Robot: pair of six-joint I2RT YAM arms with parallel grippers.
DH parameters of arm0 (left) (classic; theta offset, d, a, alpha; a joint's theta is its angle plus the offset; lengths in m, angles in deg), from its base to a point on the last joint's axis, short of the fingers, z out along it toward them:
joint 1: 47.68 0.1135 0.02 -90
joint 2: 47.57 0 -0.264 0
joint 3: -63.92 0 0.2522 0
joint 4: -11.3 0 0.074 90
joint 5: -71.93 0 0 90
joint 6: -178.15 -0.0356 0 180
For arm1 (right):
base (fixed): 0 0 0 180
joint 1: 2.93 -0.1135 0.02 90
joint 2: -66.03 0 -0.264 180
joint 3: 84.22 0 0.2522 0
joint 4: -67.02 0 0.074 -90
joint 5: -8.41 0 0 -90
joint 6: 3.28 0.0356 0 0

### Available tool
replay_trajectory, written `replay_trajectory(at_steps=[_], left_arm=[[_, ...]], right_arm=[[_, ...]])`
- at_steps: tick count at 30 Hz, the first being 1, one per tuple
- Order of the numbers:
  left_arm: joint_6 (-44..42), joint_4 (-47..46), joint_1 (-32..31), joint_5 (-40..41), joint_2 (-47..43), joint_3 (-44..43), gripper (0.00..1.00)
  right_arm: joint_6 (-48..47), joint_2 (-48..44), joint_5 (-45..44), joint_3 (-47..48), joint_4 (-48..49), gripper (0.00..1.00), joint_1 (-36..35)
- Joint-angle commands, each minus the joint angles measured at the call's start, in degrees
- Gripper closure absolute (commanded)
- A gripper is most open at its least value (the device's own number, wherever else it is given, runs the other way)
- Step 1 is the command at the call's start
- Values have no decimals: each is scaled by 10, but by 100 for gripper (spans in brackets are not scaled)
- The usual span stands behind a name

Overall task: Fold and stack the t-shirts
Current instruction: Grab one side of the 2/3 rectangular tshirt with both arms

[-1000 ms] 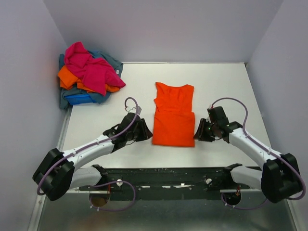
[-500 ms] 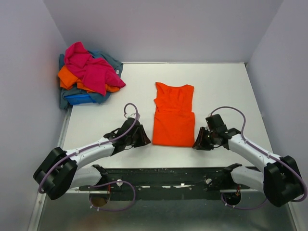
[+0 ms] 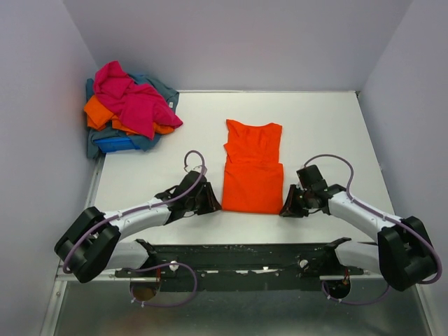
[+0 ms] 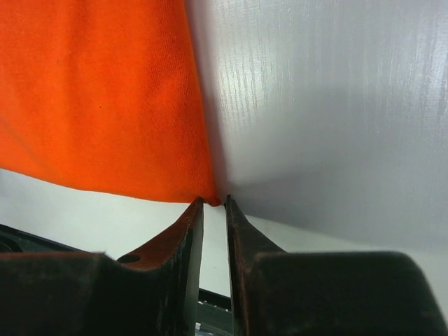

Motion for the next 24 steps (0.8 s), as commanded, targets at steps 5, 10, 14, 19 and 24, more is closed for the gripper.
replay_trajectory(at_steps=[5,10,14,19,24], left_arm=[[4,-19,-6,-14,17,-9,61],[9,-33,-9,-24,32,-17,61],[15,-48,-10,-30,46,-22,61],[11,-39,-11,-24,50,-41,60],[9,-23,-11,-14,77,-56,64]], right_arm=[[-1,11,-1,-1,28,76,-3],[-6,16,3,3,31,79,-3],[-9,20,4,6,31,79,-3],[-10,20,3,3,31,80,-3],[-12,17,5,2,32,83,-4]])
